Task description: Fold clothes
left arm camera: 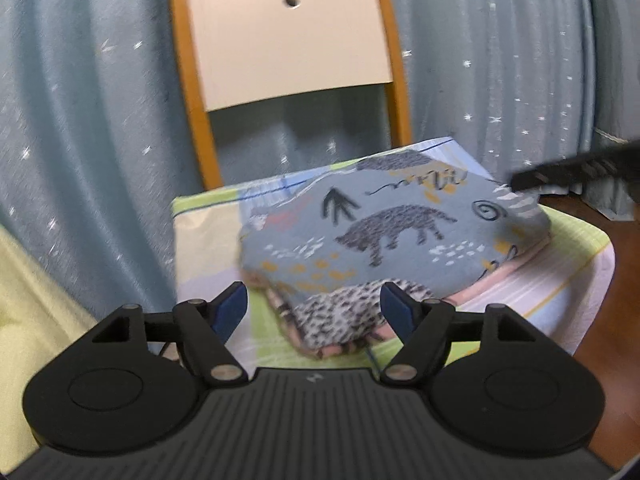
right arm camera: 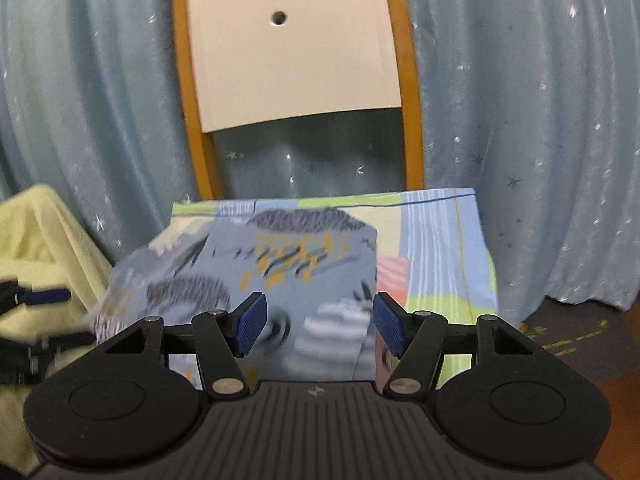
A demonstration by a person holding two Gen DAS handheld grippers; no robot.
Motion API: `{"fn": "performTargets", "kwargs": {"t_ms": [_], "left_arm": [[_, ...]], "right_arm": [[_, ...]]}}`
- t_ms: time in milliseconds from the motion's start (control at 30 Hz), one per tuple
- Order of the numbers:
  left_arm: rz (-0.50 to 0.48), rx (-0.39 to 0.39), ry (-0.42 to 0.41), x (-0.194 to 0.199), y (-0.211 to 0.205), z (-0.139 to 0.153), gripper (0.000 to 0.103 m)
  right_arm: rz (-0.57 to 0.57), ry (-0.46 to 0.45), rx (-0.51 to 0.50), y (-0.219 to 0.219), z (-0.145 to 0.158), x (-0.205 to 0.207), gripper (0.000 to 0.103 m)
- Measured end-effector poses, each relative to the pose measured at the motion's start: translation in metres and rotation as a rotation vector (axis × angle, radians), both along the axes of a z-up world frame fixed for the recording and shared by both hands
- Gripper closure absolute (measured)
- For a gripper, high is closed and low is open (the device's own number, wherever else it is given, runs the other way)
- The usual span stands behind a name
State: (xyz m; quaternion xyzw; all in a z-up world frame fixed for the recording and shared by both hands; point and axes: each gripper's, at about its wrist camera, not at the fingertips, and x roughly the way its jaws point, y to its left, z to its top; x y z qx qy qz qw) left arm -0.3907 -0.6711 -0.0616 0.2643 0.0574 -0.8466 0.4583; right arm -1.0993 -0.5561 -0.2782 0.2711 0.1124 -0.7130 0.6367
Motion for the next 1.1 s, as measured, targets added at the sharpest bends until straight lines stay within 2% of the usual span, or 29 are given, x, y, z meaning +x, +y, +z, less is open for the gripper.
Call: {"fn": "performTargets", "kwargs": {"t_ms": [167,267,367,500,567,600,700,733,767,800,833,967,1100], "left_arm": [[-0.017,0.019,-0.039,-0.012,-0.021,0.000,0.033],[0.025,0.038,0.004,-0.006,-0.050,0.008,0.033],[0.067,0.047,0.012,-0.004,-0.079,0.009,0.035],[0.106,0.092,0.022,-0.002,-0.117,0.000,0.044],[0.122,0.135,0.025,0.000,-0.133,-0.008,0.056],[0.127,0.151,0.016,0.002,-0.137,-0.013,0.062],[0.128,0.180,0.009,0.008,-0.142,-0.024,0.058],[0.125,0.179,-0.001,0.007,-0.143,-0.023,0.057],[0.119,0.175,-0.020,0.006,-0.143,-0.021,0.057],[0.111,0.163,-0.043,0.004,-0.142,-0.020,0.057],[0.107,0.149,-0.060,0.002,-0.140,-0.018,0.057],[0.109,0.064,-0.077,0.000,-0.130,-0.004,0.059],[0.029,0.040,-0.057,-0.014,-0.116,0.004,0.059]], "right_arm": [[0.069,0.019,0.048,-0.052,0.000,-0.025,0.042],[0.074,-0.053,0.074,-0.082,-0.004,-0.048,0.042],[0.075,-0.108,0.085,-0.103,-0.008,-0.062,0.042],[0.096,-0.122,0.122,-0.123,-0.022,-0.064,0.043],[0.089,-0.143,0.123,-0.125,-0.031,-0.068,0.061],[0.082,-0.147,0.117,-0.125,-0.034,-0.070,0.063],[0.034,-0.097,0.099,-0.118,-0.037,-0.076,0.066],[0.008,-0.094,0.116,-0.118,-0.038,-0.081,0.070],[-0.017,-0.091,0.132,-0.117,-0.040,-0.086,0.081],[-0.043,-0.088,0.149,-0.116,-0.041,-0.091,0.087],[-0.064,-0.084,0.158,-0.114,-0.042,-0.095,0.091],[-0.011,-0.070,0.060,-0.091,-0.019,-0.086,0.087],[0.117,-0.108,0.026,-0.083,-0.010,-0.062,0.086]]}}
